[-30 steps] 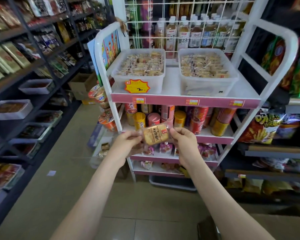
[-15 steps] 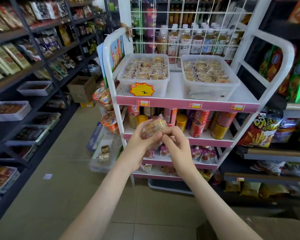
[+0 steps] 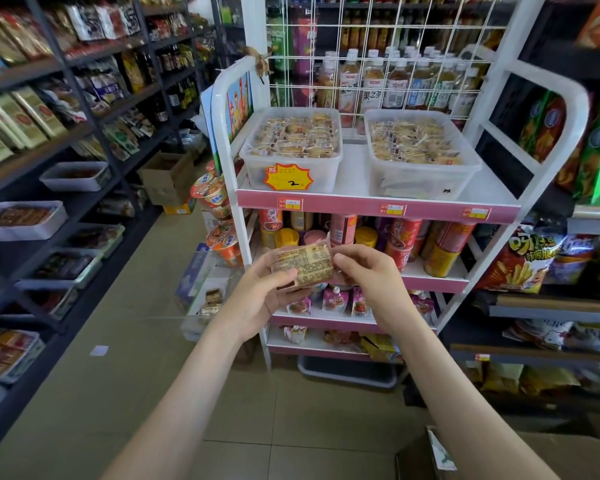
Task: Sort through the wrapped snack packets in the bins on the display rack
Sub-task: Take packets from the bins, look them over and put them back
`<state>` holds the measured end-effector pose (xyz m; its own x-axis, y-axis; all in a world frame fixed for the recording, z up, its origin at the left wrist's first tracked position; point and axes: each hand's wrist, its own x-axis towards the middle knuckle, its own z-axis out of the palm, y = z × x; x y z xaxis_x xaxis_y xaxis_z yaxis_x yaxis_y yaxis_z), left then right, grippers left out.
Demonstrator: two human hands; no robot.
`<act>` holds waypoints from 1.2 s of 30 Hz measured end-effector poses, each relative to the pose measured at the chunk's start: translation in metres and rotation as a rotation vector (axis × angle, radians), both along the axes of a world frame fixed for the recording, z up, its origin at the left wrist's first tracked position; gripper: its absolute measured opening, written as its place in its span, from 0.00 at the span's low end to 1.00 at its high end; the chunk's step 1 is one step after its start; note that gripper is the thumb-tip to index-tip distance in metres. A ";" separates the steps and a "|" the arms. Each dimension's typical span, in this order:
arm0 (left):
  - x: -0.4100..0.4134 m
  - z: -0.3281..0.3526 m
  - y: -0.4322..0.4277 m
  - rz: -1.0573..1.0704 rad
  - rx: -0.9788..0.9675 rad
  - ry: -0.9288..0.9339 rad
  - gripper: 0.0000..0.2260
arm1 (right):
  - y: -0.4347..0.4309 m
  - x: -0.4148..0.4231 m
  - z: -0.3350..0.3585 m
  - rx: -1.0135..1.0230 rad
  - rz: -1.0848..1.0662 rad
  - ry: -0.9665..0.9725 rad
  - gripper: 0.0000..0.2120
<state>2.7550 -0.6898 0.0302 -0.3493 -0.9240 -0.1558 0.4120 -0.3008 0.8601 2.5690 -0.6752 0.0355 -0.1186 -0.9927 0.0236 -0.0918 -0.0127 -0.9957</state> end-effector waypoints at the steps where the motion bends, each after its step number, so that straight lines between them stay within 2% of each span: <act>1: 0.001 -0.001 0.001 -0.005 -0.002 0.004 0.19 | 0.000 0.000 0.000 -0.004 0.004 0.004 0.06; 6: 0.002 -0.003 0.005 -0.018 -0.020 0.001 0.20 | 0.002 -0.002 0.003 0.001 0.042 0.005 0.02; 12: 0.001 -0.003 0.009 -0.016 -0.036 0.004 0.19 | 0.002 -0.007 0.004 -0.027 0.049 0.076 0.06; 17: -0.004 0.000 0.007 -0.005 -0.051 0.020 0.18 | -0.001 -0.012 0.002 -0.007 0.041 -0.077 0.09; 23: -0.016 0.003 0.004 0.024 -0.054 -0.011 0.17 | -0.003 -0.020 0.001 0.018 0.034 -0.135 0.08; 25: -0.023 0.007 0.002 0.069 -0.059 -0.088 0.17 | -0.004 -0.023 0.005 -0.062 -0.019 0.077 0.07; 27: -0.032 0.014 -0.002 0.140 -0.111 -0.234 0.16 | -0.003 -0.023 0.013 -0.232 -0.092 0.430 0.12; 28: -0.038 0.019 -0.004 0.171 -0.160 -0.314 0.17 | -0.003 -0.021 0.019 -0.316 -0.094 0.532 0.14; 30: -0.049 0.036 -0.007 0.186 -0.281 -0.444 0.17 | -0.005 -0.018 0.030 -0.388 -0.030 0.594 0.17; 32: -0.058 0.055 -0.009 0.138 -0.376 -0.463 0.19 | -0.009 -0.016 0.042 -0.346 0.030 0.530 0.21; 33: -0.061 0.064 -0.010 0.100 -0.410 -0.450 0.21 | -0.011 -0.017 0.049 -0.300 0.054 0.431 0.21; 36: -0.065 0.085 -0.018 0.022 -0.538 -0.491 0.28 | -0.030 -0.027 0.062 -0.305 0.055 0.197 0.15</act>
